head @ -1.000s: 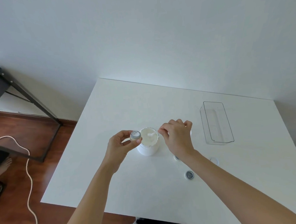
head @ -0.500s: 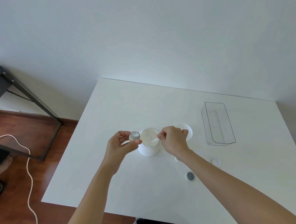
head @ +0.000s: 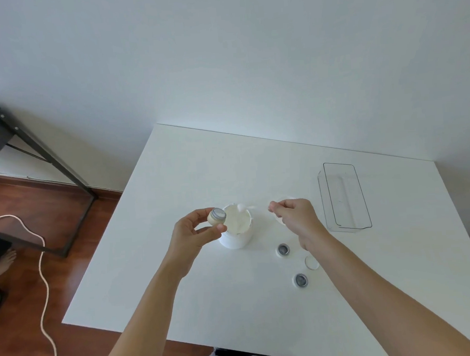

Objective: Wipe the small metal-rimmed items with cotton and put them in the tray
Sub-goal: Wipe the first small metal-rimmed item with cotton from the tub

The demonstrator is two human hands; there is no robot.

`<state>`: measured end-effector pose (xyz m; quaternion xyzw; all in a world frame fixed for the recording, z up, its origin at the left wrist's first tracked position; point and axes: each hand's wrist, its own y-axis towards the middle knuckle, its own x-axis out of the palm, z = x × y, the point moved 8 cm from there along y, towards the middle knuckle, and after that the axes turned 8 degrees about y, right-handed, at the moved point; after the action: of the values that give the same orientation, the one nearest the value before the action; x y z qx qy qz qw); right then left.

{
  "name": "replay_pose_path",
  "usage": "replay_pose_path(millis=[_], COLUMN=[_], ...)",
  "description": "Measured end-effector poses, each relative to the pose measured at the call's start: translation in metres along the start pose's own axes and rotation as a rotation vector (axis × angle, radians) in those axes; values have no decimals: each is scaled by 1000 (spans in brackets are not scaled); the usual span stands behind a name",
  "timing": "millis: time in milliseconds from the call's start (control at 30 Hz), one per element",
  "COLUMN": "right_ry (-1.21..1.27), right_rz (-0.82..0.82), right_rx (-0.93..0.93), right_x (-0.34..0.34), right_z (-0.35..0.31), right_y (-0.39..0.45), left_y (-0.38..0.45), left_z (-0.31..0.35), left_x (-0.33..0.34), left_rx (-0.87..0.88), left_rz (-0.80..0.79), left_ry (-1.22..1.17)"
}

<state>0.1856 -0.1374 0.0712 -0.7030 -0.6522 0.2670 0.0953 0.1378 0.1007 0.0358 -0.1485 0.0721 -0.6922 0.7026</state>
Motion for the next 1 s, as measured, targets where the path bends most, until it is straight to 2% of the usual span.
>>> replay_pose_path(millis=[133,233,533,700,800,1000], right_ry=[74,54,-325,-508,-559,-571], right_rz=[0,28,229,275,284,304], right_rx=[-81,-248,-865,-1178,-1277,-1312], right_x=[1,5,15,22,23,17], right_z=[-17,-35,-75,-79,-77,-73], right_y=[-11,-24,-64,-84,-91,-94], left_y=[5,5,3,1,1,0], left_z=[-1,-1,3,7,7,10], left_x=[5,9,15,15,15,14], left_rx=[15,20,6,12,10,14], left_rz=[-27,-48,-75,-79,-73,-67], left_ry=[22,12,-41,-54,-70,-80])
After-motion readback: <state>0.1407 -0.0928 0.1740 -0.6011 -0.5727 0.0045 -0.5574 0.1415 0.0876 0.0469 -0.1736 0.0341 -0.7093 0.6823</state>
